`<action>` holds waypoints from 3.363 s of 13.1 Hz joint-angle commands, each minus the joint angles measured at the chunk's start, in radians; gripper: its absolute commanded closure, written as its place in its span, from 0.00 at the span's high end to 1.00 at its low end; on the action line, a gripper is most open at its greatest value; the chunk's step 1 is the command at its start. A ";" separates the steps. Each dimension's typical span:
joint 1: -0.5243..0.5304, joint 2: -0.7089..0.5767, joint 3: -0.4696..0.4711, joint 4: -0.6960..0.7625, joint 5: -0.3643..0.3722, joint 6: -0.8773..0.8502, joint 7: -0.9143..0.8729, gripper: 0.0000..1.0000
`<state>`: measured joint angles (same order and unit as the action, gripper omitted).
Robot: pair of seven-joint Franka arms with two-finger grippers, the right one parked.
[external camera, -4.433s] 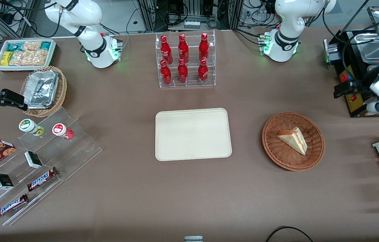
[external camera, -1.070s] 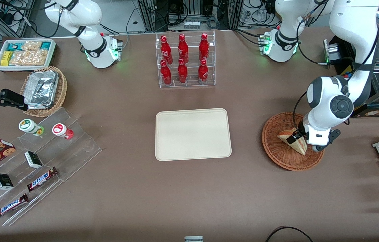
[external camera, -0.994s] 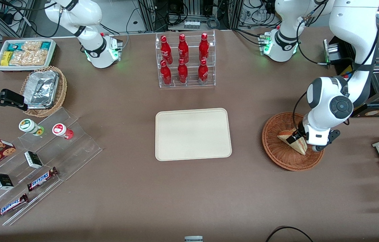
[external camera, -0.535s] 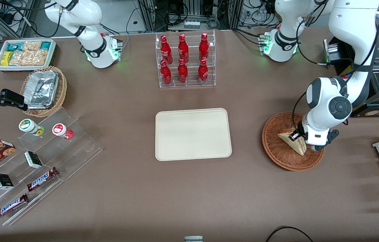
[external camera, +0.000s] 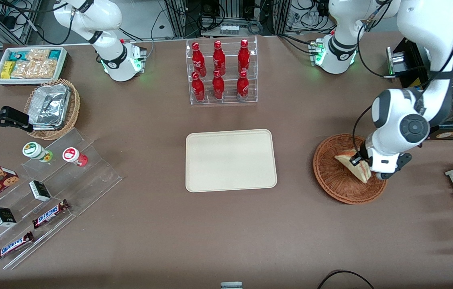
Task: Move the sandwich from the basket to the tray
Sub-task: 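Close the left gripper on the sandwich and lift it, then carry the sandwich with the left gripper over the beige tray, then lower the sandwich onto the tray and open the left gripper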
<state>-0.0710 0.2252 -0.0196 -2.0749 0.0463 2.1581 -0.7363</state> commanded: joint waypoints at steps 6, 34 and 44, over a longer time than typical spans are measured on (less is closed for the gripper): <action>-0.072 -0.017 -0.078 0.242 0.012 -0.282 0.023 0.00; -0.684 0.560 -0.095 0.728 0.053 -0.100 -0.146 0.00; -0.681 0.585 -0.094 0.765 0.063 -0.107 -0.147 0.99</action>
<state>-0.7373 0.8054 -0.1276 -1.3399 0.0934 2.0669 -0.8664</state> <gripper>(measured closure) 0.507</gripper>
